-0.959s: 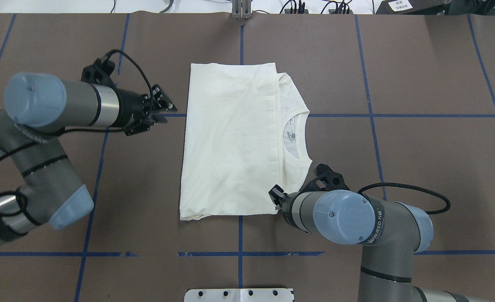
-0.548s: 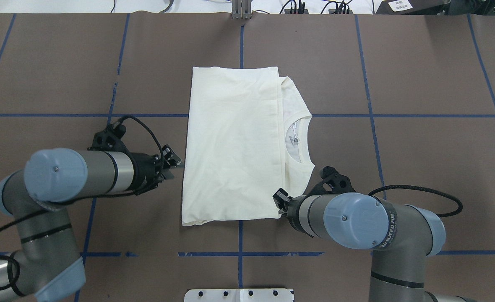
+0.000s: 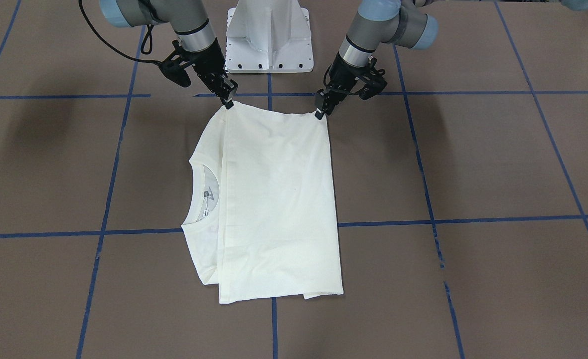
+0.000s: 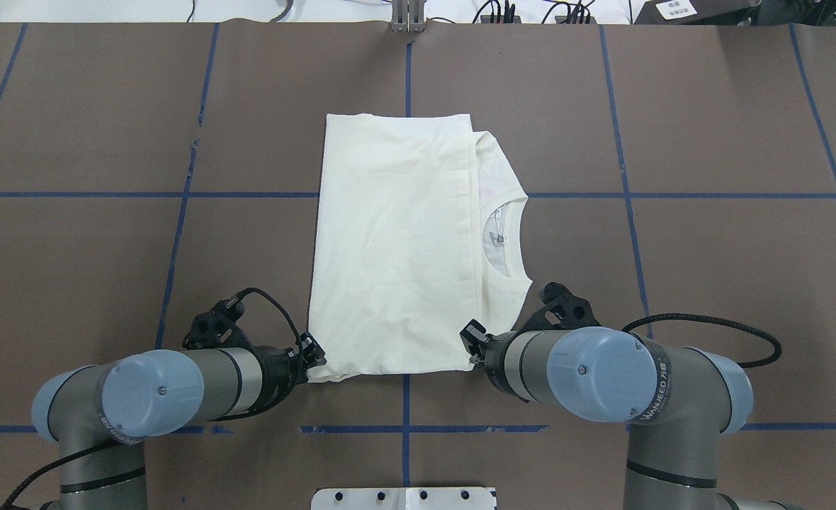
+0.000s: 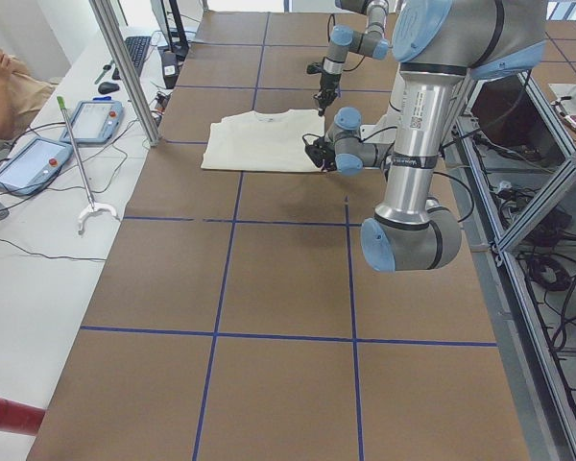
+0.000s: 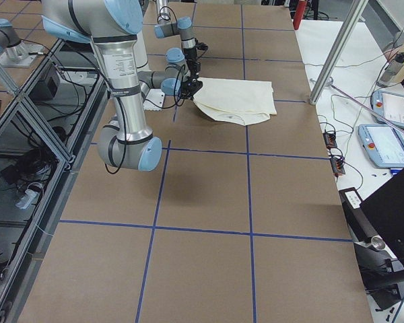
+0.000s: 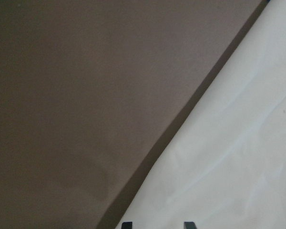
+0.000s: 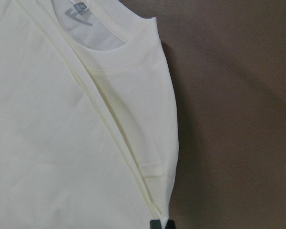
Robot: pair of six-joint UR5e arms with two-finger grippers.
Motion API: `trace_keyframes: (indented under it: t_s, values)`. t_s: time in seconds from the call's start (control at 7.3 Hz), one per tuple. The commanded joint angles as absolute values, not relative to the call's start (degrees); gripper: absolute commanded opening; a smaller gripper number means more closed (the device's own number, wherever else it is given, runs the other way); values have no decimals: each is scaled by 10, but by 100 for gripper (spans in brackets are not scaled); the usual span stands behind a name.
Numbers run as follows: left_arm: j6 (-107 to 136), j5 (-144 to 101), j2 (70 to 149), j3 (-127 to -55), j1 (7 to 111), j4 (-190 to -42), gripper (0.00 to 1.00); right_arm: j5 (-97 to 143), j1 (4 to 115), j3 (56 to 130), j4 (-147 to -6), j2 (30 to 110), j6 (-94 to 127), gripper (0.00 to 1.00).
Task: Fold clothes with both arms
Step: 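Move the left gripper to the near shirt corner while the right grasps its corner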
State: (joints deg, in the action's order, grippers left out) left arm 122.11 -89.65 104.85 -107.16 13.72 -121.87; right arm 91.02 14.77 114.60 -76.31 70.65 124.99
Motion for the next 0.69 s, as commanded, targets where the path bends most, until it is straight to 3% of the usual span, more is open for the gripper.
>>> trace_keyframes:
  t_s: [0.0, 0.27, 0.55]
  values:
    - [1223, -893, 1049, -1063, 127, -1218, 42, 911, 148, 1146, -763, 706, 1249, 0]
    - [1222, -893, 1048, -1066, 127, -1218, 0, 911, 148, 1147, -763, 705, 1249, 0]
    - [1219, -894, 1046, -1094, 134, -1218, 0, 911, 149, 1147, -763, 707, 1249, 0]
